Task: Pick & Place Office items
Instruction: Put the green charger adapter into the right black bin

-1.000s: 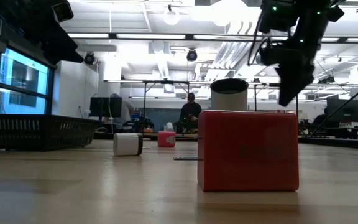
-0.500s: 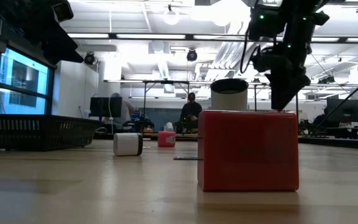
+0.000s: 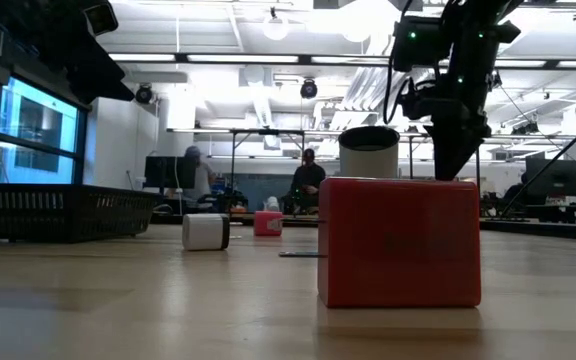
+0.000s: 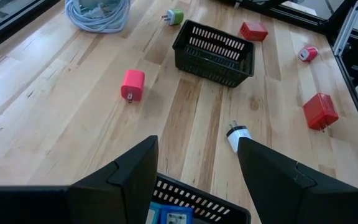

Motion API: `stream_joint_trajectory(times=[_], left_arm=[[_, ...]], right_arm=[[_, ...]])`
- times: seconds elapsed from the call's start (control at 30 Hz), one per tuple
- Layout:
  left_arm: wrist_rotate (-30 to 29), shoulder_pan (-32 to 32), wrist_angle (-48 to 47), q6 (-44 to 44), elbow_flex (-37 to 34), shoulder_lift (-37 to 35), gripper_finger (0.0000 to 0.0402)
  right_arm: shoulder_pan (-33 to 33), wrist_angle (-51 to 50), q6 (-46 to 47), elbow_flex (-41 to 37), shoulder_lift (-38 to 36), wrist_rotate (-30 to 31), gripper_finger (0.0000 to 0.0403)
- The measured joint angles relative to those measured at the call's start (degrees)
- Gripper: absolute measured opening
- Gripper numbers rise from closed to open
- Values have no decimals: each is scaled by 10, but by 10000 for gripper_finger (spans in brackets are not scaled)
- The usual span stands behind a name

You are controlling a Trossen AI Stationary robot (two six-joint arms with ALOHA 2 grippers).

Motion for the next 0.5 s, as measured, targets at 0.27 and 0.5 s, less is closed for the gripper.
stream_joint_trajectory(times=[0.27, 0.5], left_arm=[[0, 0, 0, 0, 0, 0, 216], [0, 0, 0, 0, 0, 0, 216]], right_arm=[[0, -5, 3, 0, 0, 1, 234], [0, -9, 16, 0, 32, 1, 243]])
